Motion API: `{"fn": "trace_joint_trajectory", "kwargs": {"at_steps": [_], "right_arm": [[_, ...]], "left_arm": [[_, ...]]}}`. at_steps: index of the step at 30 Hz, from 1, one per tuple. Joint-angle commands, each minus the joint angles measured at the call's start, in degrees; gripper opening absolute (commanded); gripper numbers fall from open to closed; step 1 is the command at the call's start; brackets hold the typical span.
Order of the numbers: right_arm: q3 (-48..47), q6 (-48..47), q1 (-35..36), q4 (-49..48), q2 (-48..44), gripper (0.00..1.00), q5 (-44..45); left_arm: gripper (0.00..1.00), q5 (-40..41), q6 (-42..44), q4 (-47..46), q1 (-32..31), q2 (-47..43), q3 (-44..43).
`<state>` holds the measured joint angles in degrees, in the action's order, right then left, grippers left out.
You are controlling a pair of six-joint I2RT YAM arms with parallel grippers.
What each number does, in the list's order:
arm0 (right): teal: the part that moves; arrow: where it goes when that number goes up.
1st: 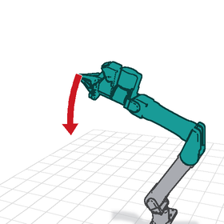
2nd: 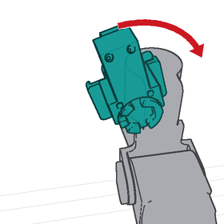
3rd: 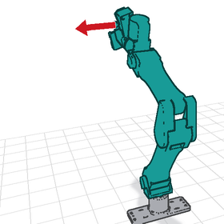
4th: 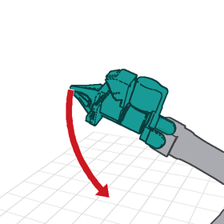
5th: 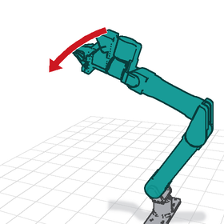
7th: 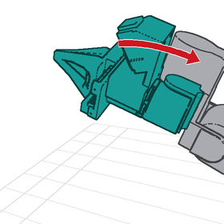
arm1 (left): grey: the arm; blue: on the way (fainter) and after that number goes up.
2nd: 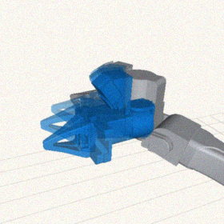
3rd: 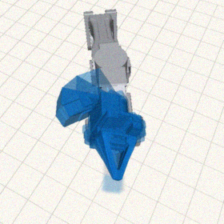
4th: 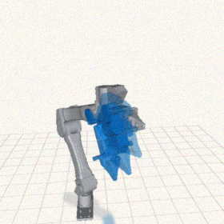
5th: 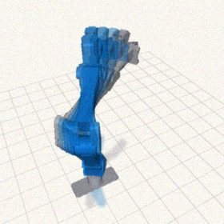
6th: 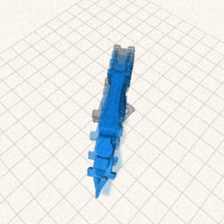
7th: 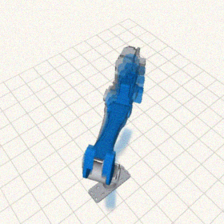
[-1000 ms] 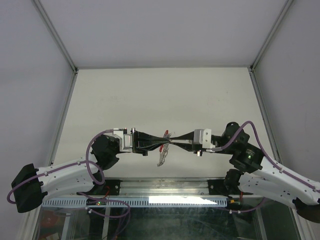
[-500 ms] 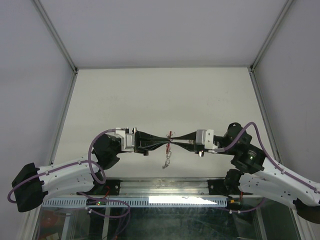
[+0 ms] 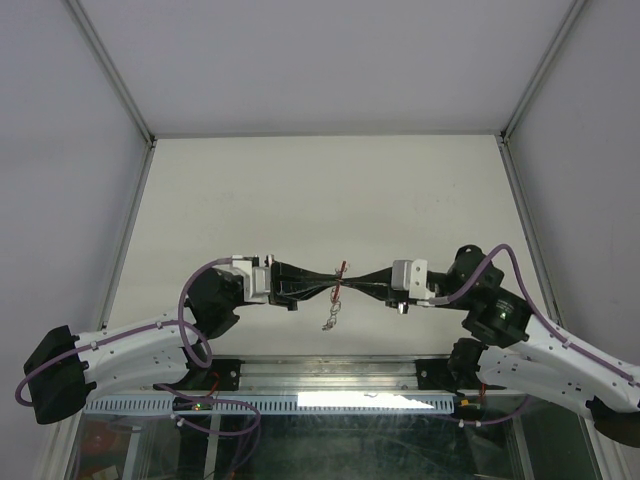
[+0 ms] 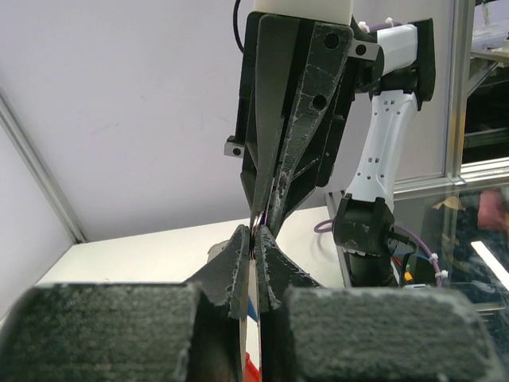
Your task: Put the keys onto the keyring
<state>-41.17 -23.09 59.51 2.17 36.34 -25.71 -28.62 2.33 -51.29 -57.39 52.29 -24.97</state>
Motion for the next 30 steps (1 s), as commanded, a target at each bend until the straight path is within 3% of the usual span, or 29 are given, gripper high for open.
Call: {"fn": "trace_joint_trajectory", "kwargs": {"at_steps": [1,4,7,16,30], "right_arm": [[-4.57,-3.36,0.26,1.12,1.09,0.0,1.55],[-7.1,-6.82,0.26,6.77,1.53,0.0,2.54],[-10.03,-10.38,0.26,12.83,2.12,0.0,3.83],[-19.22,-19.81,0.27,29.49,6.04,0.0,8.04],[-23.99,-20.24,0.26,34.47,11.03,0.0,8.29]], "left_arm": [[0.0,0.11,0.33,3.3,-0.62,0.48,-3.37],[0.22,1.92,0.23,5.03,-0.62,-0.16,-3.75],[0.28,3.02,0.58,6.32,-0.62,-1.37,-3.74],[0.24,3.9,4.04,14.62,-0.62,-3.28,-5.78],[0.24,5.33,11.5,27.11,-0.62,-0.26,-11.31]]}}
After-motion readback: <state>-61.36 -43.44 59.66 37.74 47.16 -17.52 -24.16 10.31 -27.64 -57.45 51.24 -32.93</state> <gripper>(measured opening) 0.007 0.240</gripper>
